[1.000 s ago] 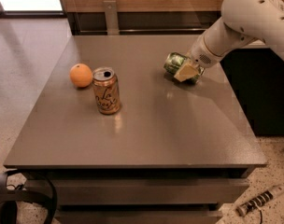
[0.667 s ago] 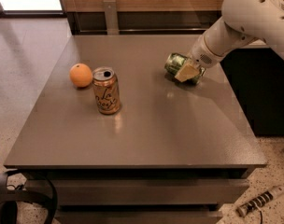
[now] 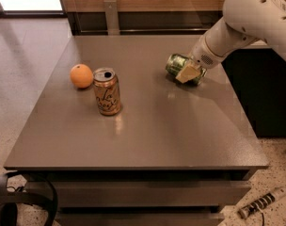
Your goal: Knock green can over
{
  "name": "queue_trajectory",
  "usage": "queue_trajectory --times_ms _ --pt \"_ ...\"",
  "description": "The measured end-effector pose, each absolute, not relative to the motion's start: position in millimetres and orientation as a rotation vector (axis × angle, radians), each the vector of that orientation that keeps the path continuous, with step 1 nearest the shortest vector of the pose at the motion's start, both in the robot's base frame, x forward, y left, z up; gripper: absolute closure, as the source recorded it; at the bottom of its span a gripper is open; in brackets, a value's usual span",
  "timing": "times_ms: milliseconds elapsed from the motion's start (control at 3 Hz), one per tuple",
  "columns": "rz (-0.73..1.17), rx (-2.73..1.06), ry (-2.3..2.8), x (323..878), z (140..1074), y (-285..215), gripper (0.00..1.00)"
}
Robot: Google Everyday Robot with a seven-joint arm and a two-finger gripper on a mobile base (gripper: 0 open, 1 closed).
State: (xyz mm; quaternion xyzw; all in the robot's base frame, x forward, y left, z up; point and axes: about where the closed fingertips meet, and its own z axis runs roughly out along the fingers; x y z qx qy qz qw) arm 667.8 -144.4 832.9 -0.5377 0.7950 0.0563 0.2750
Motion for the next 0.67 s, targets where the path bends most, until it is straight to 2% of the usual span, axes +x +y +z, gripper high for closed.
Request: queue_trajectory --times_ms 333,667 --pt "0.152 -1.446 2.137 667.8 833.1 -144.0 0.13" --pt "0.155 -1.449 2.138 667.8 831.5 -142.6 0.00"
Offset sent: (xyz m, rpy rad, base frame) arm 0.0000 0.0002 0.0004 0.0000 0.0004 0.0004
